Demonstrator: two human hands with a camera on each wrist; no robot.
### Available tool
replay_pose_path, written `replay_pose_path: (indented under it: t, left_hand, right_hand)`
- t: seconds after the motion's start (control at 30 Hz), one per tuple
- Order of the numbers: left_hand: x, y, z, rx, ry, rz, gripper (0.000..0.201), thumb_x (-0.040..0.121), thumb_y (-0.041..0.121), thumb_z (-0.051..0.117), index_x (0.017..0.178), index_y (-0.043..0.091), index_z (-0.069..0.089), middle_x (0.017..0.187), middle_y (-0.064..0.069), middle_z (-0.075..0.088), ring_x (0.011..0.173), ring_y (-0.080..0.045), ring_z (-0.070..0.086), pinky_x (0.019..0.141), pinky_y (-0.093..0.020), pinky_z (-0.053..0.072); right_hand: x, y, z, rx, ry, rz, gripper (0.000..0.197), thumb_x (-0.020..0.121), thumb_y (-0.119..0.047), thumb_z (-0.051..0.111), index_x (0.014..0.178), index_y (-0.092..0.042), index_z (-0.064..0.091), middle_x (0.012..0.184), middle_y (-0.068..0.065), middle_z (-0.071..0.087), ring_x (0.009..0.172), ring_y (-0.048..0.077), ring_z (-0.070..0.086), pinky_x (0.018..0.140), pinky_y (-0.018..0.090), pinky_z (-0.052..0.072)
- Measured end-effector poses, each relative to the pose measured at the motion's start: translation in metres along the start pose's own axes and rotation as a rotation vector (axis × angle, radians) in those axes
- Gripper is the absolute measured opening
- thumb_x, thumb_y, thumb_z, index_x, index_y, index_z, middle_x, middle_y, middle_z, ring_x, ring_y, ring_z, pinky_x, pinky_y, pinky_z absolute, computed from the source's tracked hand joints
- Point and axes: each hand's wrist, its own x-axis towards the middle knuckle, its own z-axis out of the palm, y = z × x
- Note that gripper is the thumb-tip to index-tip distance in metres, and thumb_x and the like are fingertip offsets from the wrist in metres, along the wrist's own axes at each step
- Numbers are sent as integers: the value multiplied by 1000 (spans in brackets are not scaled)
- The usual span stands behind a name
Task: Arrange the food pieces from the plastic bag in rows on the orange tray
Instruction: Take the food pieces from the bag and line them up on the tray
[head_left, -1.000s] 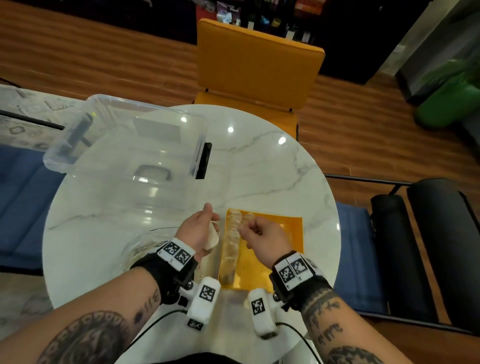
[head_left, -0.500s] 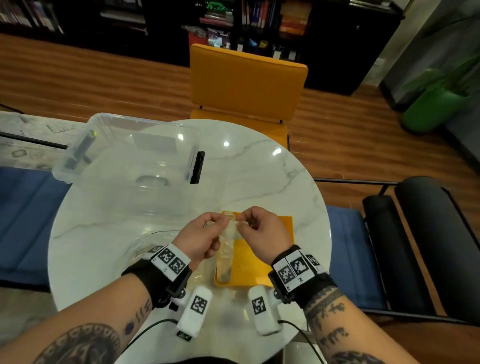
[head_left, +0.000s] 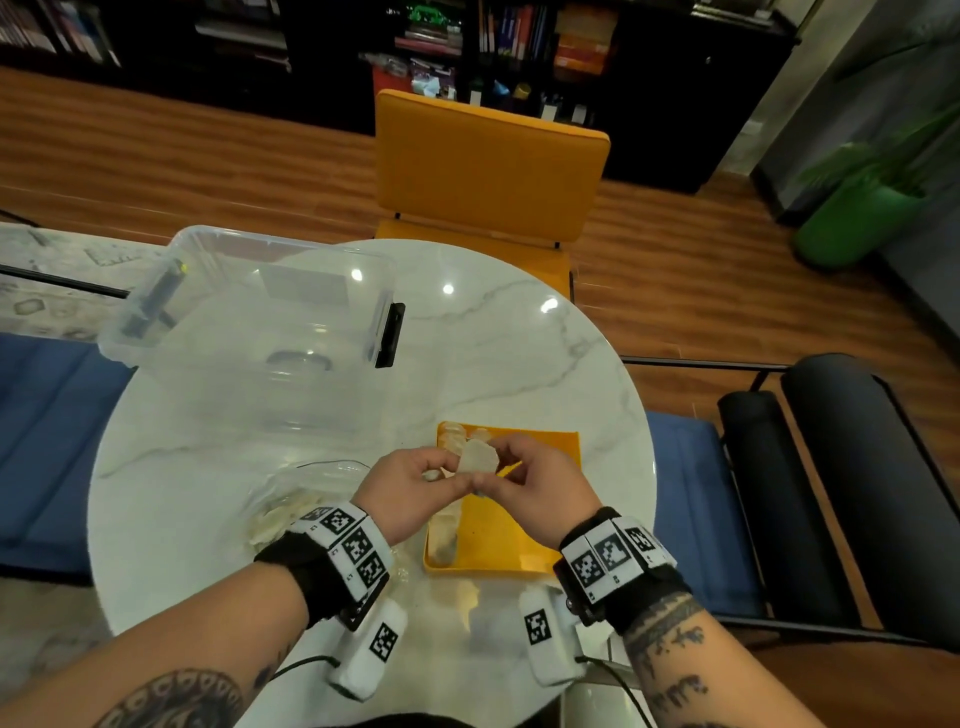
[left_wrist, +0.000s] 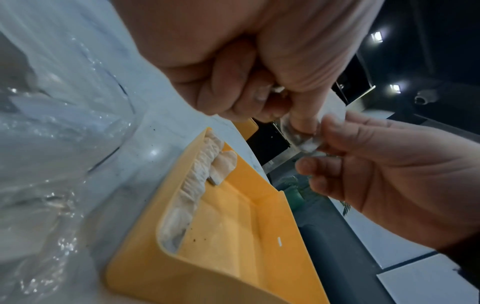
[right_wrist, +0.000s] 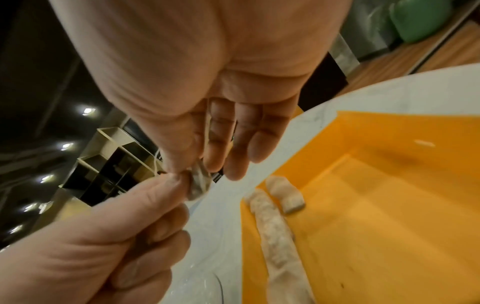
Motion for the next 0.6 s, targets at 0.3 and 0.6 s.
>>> replay_pose_path:
  t: [0.3,0.6]
  left_hand:
    - [18,-28,-5,299,87,-188,21,88,47,62,104,34,66,108,8,69,96,-10,60,76,-23,44]
    - [27,-40,6,449,4,-290,41,85,46,66,122,29,60,121,-1,65,105,-16,62,76,-23,42]
  right_hand:
    - [29,45,18,2,93,250,17,84,-28,76,79,-33,60,80,-9,68,78,13,66,73,30,53]
    - [78,65,31,-103,71,472,21,77,-38,80,83,-25,65,83,-9,68,78,13,63,65,26,47]
